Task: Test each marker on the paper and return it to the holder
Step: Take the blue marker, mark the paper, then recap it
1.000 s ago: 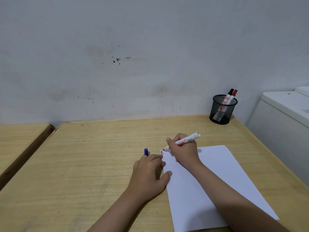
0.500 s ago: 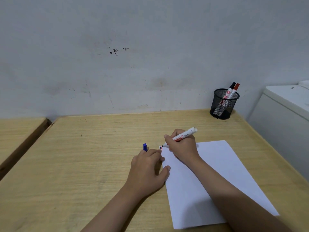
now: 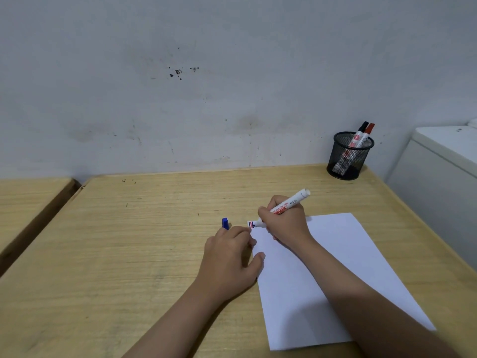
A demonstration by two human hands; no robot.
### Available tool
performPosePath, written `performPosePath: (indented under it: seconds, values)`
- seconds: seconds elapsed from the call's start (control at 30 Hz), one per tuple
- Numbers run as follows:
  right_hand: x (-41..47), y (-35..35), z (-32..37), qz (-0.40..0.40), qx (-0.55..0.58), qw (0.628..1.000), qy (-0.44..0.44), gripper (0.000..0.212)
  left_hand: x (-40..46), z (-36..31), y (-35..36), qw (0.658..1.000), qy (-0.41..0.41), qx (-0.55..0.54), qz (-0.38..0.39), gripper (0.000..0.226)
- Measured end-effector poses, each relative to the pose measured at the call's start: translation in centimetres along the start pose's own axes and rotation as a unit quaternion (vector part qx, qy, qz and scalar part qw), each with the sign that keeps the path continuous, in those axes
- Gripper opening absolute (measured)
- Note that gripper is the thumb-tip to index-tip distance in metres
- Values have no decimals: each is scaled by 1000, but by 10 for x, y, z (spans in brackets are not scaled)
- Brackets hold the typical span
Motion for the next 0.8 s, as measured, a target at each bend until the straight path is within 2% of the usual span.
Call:
performPosePath:
  seconds: [0.17,0.33,0.4,0.53,0.6,0.67,0.73,0.8]
  values:
    - [2,-5,1,-24,87,996,-7,30,0,0,0,1000,9,0,0,28]
    - [0,-3,4,15,124,992,-15,27,6,8,-18,993,-20,46,-103,33]
    - [-1,-2,6,32,127,991,-17,26,12,19,-22,991,-38,68,-109,36]
    - [-5,1,10,62,142,988,-30,19,16,33,-17,994,-49,37,-90,20]
    - [-6,0,17,67,144,987,-36,14,17,32,-20,994,-56,-12,-89,12]
    - [-9,-2,27,79,157,984,-41,10,14,32,-29,985,-104,-101,-95,12]
    - [-16,-4,40,94,174,979,-53,11,10,33,-36,946,-194,-244,-87,14]
    - [-25,-5,50,106,182,976,-62,13,6,31,-42,887,-246,-384,-75,13]
Point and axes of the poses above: each hand's wrist, its own x-axis towards the middle knuckle, its own y-axis out of the palm, z = x × y, the point moved 4 cm from there along x, towards the middle knuckle, and after that the axes turned 11 degrees about x, right-handed, at the moved point
